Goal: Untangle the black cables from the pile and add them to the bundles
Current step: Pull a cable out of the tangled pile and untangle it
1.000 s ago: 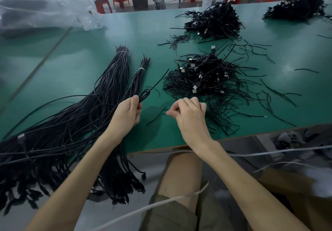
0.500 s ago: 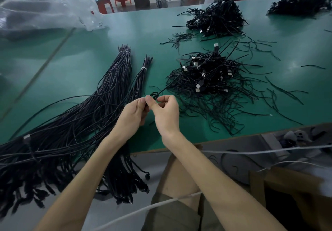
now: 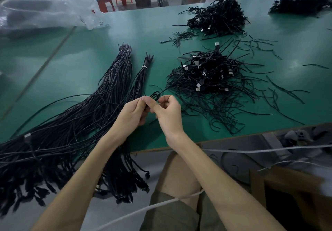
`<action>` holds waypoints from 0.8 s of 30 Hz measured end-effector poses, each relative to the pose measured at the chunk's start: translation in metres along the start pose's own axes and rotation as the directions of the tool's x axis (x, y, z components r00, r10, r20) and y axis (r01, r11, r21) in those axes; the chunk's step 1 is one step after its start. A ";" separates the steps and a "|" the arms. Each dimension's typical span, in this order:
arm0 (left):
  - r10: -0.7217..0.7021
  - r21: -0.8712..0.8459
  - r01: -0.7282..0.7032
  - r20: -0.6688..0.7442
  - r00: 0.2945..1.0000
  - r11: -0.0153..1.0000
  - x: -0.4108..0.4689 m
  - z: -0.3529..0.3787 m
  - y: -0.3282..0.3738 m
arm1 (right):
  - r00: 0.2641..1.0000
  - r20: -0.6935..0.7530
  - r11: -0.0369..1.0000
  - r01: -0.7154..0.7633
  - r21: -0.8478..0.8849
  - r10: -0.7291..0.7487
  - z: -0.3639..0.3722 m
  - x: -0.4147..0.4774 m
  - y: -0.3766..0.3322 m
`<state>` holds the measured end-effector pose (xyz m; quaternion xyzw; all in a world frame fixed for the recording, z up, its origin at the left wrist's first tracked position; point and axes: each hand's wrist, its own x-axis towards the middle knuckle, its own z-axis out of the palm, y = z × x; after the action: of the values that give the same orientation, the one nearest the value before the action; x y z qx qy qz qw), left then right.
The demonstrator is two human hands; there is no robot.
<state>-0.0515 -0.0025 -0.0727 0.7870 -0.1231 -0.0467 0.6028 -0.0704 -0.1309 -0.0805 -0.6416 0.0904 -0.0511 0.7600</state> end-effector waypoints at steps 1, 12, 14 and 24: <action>-0.010 -0.014 0.010 -0.020 1.000 1.000 0.000 0.000 0.001 | 1.000 0.005 1.000 0.011 0.003 -0.011 -0.001 -0.001 0.001; -0.052 -0.060 0.045 -0.131 0.990 0.997 0.002 0.000 -0.001 | 0.991 0.077 0.985 0.121 -0.121 -0.112 -0.013 -0.007 0.006; -0.019 0.008 0.019 -0.100 0.995 1.000 0.001 0.002 -0.003 | 0.991 0.065 0.983 0.124 -0.134 -0.116 -0.011 -0.007 0.006; -0.034 -0.057 0.027 -0.129 0.991 0.998 0.001 0.002 -0.002 | 0.988 0.082 0.977 0.141 -0.159 -0.129 -0.010 -0.010 0.005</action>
<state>-0.0512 -0.0040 -0.0752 0.7733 -0.0700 -0.0080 0.6301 -0.0822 -0.1380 -0.0867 -0.7080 0.0236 -0.0722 0.7022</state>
